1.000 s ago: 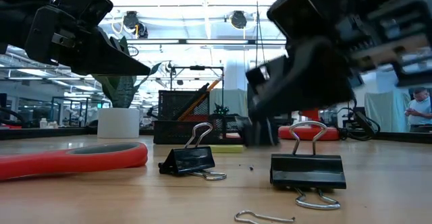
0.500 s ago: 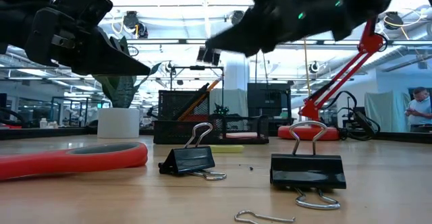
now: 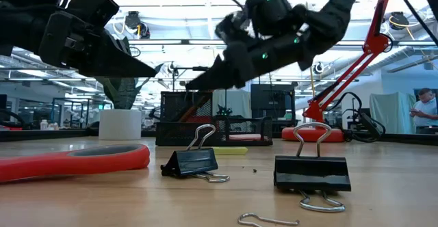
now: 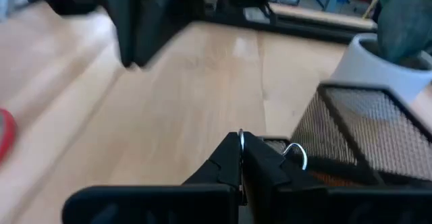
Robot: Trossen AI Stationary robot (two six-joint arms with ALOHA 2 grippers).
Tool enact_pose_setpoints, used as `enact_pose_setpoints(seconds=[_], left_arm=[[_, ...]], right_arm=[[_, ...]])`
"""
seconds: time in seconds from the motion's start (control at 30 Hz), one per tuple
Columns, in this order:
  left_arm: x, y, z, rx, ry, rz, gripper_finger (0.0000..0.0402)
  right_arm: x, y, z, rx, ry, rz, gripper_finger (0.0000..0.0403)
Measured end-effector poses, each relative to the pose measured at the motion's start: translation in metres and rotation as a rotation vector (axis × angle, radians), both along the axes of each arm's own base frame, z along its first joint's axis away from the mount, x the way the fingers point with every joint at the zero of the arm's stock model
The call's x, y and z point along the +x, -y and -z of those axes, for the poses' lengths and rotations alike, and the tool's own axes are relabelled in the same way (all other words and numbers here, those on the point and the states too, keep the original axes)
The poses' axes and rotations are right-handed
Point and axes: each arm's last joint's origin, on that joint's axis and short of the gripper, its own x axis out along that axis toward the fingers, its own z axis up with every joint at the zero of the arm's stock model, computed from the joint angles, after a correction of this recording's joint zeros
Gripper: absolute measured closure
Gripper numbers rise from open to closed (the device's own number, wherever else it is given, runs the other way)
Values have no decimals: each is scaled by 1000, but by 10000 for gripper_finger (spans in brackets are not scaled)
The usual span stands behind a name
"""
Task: Pick and place office supplies into organizer
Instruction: Put the black binder clip into the black desk organizer
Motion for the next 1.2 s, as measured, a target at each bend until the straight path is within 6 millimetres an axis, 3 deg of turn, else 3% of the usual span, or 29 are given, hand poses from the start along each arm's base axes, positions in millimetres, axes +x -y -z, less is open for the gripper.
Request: enact_pose_setpoints(seconds=[0.27, 0.5, 0.87, 1.03, 1.2], left_arm=[[0, 0, 0, 5, -3, 2, 364], [0, 0, 0, 13, -5, 4, 364], [0, 0, 0, 8, -4, 3, 364], [0, 0, 1, 7, -7, 3, 364], [0, 0, 1, 6, -8, 4, 364]], right_arm=[[5, 14, 22, -63, -62, 91, 402], [5, 13, 24, -83, -77, 76, 395], [5, 10, 21, -76, -72, 100, 320], [1, 0, -3, -93, -36, 98, 293], [-11, -30, -44, -47, 10, -9, 282]])
